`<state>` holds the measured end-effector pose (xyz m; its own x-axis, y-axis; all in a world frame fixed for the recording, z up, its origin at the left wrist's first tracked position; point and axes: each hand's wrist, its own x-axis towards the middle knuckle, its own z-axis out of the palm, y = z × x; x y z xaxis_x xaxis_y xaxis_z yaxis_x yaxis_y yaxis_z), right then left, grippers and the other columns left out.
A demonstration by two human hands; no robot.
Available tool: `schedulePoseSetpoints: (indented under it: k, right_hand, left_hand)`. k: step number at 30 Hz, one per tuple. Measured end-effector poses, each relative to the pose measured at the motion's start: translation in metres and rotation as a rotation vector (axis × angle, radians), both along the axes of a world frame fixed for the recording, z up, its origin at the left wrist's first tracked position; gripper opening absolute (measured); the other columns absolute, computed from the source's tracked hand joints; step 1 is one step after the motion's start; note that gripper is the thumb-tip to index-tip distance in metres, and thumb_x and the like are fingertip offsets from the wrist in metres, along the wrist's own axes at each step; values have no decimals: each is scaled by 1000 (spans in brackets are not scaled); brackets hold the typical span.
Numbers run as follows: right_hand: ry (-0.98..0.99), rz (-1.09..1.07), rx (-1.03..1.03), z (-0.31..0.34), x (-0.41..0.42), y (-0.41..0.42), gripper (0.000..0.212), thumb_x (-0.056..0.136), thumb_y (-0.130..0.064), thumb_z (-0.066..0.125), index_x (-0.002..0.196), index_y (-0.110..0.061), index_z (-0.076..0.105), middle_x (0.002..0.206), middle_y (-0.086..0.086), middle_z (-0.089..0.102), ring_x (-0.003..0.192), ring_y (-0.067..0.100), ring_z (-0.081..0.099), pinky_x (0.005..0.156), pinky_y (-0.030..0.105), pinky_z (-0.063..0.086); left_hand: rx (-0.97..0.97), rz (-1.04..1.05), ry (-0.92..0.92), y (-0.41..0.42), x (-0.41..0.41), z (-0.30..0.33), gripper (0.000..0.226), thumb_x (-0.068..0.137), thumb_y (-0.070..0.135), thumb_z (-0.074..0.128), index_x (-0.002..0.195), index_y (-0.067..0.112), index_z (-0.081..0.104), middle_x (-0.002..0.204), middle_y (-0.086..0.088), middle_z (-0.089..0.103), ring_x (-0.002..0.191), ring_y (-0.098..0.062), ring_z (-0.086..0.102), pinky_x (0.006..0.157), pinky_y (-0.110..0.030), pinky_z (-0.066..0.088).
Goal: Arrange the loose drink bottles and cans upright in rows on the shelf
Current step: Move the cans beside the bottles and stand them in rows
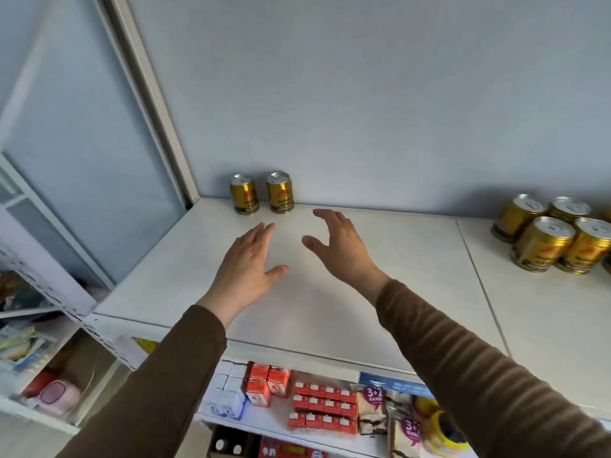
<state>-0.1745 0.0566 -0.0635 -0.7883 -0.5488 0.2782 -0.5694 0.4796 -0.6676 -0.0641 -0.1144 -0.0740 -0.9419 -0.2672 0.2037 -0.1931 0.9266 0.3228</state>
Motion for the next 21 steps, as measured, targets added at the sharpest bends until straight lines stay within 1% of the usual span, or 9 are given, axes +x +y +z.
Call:
schedulePoseSetpoints:
  k: [2,5,7,11,14,16,18,21]
  right_hand:
    - [-42,-27,-22,3,-7,-30,59,93,-39,63,144,-20,41,143,1,47,131,18,44,104,32,39]
    - [-130,-83,-84,8,-25,-68,59,92,-36,65,143,-18,41,141,2,48,126,18,49,101,31,42]
    - [-196,-117,-150,9,-38,-89,61,90,-33,69,142,-17,42,142,2,48,124,17,51,100,34,45]
    - [-274,-177,-207,6,-72,-120,66,86,-34,73,141,-17,42,139,2,48,121,18,52,99,39,48]
    - [-282,-212,-216,1,-99,-140,69,83,-34,76,141,-17,41,137,4,48,122,20,51,100,40,48]
    - [-294,-224,-210,-4,-111,-151,71,82,-35,77,140,-18,41,138,4,47,122,21,50,99,39,48]
    - [-310,-230,-211,-8,-117,-162,71,81,-35,78,138,-19,41,138,4,46,121,21,50,98,38,49]
    - [-266,-232,-183,-9,-121,-177,73,77,-34,80,137,-18,41,135,5,46,118,23,51,97,38,49]
  left_hand:
    - [24,-9,-5,-32,-2,0,86,93,49,62,159,25,13,166,0,15,151,-20,17,122,-36,21]
    - [56,-10,0,-74,-11,0,88,92,48,64,159,22,14,165,-2,18,149,-22,21,120,-36,24]
    - [106,-4,-11,-95,-20,-2,89,91,49,64,159,21,14,164,-3,20,148,-23,23,119,-37,25]
    - [245,38,-84,-129,-49,-9,95,89,51,66,159,19,12,164,-6,20,149,-24,25,120,-39,26]
    - [308,69,-53,-147,-73,-14,96,88,49,69,158,14,15,163,-9,24,147,-25,28,118,-36,26]
    - [344,100,-17,-156,-86,-18,92,87,46,72,155,10,22,159,-11,31,145,-26,32,113,-32,28]
    - [392,121,12,-165,-99,-22,86,85,43,75,150,8,32,153,-13,40,139,-27,39,105,-29,31]
    - [474,152,61,-176,-117,-29,78,79,40,82,139,10,42,142,-13,49,128,-27,48,94,-29,38]
